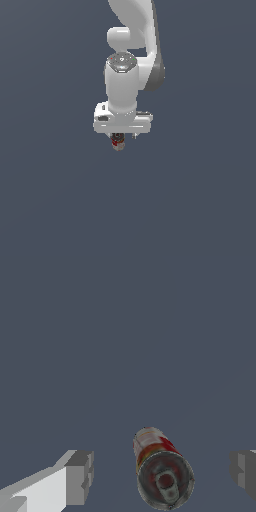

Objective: Pick up the object and move it to a goal position.

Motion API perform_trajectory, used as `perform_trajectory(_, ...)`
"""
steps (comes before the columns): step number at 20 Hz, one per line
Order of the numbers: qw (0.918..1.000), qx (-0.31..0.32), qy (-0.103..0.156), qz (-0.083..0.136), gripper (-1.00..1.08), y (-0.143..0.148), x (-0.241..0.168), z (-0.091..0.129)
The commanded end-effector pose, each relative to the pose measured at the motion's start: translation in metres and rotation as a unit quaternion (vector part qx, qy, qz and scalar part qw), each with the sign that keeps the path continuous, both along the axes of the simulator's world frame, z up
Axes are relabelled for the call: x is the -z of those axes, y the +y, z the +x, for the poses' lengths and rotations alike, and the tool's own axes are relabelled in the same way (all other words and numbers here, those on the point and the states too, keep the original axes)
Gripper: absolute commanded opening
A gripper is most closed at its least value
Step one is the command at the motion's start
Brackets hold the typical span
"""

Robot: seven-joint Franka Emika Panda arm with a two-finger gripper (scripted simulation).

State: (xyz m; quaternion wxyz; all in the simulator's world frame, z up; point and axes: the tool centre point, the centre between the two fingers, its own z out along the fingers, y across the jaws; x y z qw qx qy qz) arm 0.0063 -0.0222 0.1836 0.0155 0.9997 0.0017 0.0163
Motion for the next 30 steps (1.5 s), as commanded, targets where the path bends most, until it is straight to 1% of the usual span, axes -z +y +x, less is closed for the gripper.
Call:
perform_trajectory(1,1.0,0.0,0.0,0.0,1.0,0.0,0.0,0.0)
perform_trajectory(10,0.9999,-0.01,0.0,-0.003,1.0,-0.014,-0.006,-0.003)
perform_trajectory(19,0.9999,-0.017,0.001,-0.003,1.0,-0.015,-0.003,-0.006)
perform_trajectory(25,0.9991,-0.042,0.004,0.0,1.0,-0.017,0.007,-0.014)
perform_trajectory(30,0.997,-0.077,0.009,0.003,1.0,-0.02,0.022,-0.027)
